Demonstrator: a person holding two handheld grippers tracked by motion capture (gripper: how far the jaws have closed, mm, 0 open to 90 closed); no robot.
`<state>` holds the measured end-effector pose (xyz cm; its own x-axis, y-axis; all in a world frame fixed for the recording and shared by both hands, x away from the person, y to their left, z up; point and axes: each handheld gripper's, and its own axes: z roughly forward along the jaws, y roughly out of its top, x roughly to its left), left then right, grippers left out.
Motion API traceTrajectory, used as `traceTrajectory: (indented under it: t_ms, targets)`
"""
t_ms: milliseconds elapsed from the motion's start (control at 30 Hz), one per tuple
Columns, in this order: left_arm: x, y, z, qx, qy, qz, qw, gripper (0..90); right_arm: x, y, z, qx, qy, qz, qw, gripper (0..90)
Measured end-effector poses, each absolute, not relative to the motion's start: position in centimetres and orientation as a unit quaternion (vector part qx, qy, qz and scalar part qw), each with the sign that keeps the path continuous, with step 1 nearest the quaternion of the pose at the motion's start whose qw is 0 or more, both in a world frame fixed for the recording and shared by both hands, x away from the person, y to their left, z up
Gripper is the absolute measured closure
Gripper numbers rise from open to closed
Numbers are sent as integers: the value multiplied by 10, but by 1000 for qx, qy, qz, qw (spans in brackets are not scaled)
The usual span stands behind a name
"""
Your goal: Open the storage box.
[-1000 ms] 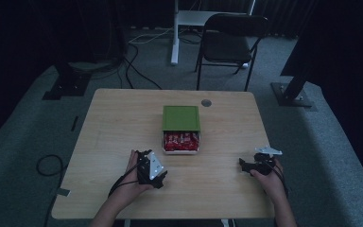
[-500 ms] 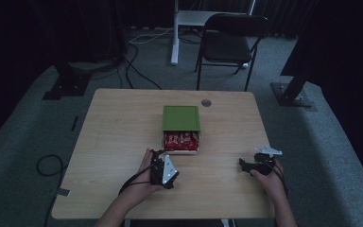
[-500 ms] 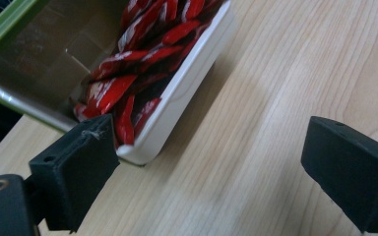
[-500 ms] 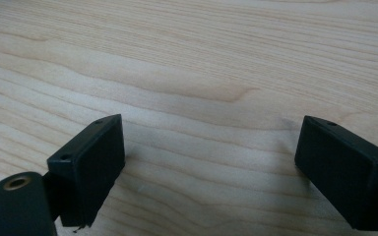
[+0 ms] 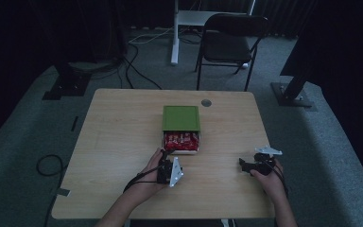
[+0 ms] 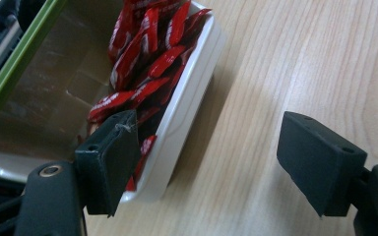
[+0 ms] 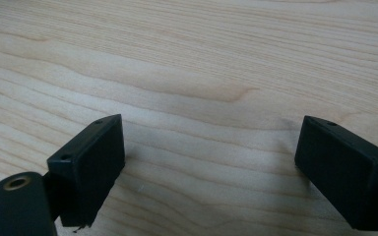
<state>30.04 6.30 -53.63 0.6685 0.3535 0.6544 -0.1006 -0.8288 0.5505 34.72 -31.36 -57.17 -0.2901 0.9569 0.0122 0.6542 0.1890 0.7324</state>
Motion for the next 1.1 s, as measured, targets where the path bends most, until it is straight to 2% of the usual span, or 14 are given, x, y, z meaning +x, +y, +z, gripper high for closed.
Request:
traceTrajectory:
  t_ms: [133, 467, 667, 900, 1100]
  targets:
    - [303, 59, -539, 870, 52, 411, 269, 352, 347, -313, -572, 548, 735, 324, 233, 111]
    - [307, 52, -543, 872, 33, 427, 236, 389, 347, -314, -572, 547, 736, 323, 234, 110]
    - [309, 46, -549, 865, 16, 464, 190, 431, 347, -314, -572, 547, 736, 323, 234, 110]
    - [309, 40, -557, 849, 8, 500, 173, 483, 347, -314, -572, 546, 736, 324, 235, 117]
    - [310, 36, -562, 831, 13, 532, 161, 581, 347, -314, -572, 546, 736, 324, 235, 117]
